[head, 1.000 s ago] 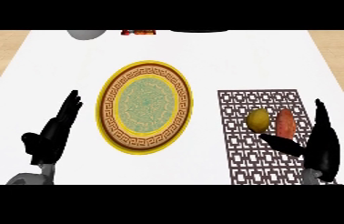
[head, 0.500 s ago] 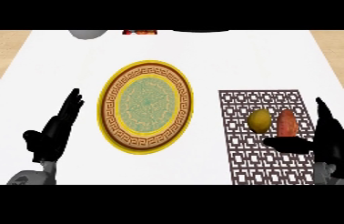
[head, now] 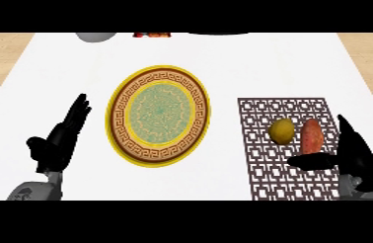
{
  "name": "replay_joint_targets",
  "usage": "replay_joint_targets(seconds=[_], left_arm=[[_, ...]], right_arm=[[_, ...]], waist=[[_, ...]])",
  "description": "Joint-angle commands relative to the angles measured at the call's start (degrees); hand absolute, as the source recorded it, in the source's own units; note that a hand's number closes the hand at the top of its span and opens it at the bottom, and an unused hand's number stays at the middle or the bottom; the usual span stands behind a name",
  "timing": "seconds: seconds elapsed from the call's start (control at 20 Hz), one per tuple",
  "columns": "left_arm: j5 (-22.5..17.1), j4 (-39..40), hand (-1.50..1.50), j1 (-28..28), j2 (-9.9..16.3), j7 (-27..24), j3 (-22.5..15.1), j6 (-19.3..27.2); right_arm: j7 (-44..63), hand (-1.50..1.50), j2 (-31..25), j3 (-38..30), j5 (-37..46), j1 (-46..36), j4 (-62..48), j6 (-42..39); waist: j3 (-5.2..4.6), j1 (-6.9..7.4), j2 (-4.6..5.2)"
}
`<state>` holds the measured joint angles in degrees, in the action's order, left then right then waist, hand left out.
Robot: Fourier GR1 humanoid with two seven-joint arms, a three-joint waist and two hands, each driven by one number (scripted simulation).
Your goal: Pick the sweet potato from the placemat and place it in the plate
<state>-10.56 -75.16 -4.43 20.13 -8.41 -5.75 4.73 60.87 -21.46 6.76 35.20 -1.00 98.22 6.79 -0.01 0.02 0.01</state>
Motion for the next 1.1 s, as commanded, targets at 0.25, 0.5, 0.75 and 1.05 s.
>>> replay_joint_targets(seconds=[0.25,0.5,0.75,1.05], left_arm=[[1.0,2.8,0.0,-0.9,-1.0,-1.6,3.6,-4.5],[1.9,-1.5,0.0,-0.4,-1.5,2.7,4.2,-3.4],[4.2,0.1,0.0,-0.6,-3.4,1.0,6.0,-5.0],[4.6,-1.9,0.0,-2.0,-3.3,4.3,6.5,-4.9]], right_arm=[[-0.1,-1.5,3.9,-2.9,1.5,-4.5,-10.0,-3.0],[-4.6,-1.5,2.6,-5.9,2.7,-5.0,-17.2,-3.3],[-10.6,-1.5,4.9,-7.5,2.9,-4.8,-20.6,-2.8],[-17.0,1.5,4.3,-7.3,0.8,-3.1,-20.3,-5.0]], waist=[[0.0,0.01,0.04],[0.03,0.14,0.02],[0.02,-0.01,0.0],[0.02,-0.15,-0.03]])
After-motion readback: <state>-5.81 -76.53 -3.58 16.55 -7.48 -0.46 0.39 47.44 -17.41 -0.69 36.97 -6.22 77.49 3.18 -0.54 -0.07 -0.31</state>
